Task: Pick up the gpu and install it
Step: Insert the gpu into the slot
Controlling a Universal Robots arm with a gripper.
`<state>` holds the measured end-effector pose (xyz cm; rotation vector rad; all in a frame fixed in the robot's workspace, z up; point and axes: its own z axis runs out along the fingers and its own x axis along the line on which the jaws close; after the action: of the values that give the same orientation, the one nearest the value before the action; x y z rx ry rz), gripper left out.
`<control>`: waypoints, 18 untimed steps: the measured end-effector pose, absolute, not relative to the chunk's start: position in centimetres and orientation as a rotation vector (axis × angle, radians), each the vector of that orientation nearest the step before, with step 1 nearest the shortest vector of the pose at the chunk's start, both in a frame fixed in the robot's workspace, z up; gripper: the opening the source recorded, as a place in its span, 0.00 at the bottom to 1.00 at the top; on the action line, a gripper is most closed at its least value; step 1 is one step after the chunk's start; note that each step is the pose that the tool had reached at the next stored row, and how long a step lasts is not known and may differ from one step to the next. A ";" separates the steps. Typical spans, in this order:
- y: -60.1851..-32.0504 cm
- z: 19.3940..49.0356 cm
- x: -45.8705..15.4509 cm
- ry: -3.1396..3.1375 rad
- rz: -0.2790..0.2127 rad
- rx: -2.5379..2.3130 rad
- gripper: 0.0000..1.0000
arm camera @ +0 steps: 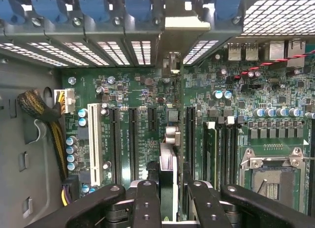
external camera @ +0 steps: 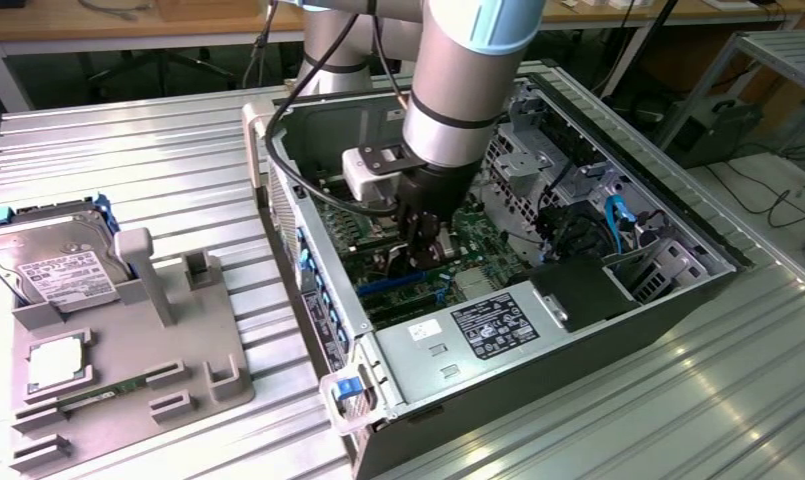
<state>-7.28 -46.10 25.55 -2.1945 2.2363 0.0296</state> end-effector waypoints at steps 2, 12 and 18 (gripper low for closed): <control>-46.1 25.5 -7.4 2.237 0.030 -2.195 0.27; -46.1 25.0 -7.6 2.235 0.026 -2.193 0.27; -46.0 25.0 -7.7 2.232 0.024 -2.191 0.27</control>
<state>-7.67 -46.03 24.99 -2.1907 2.2322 0.0236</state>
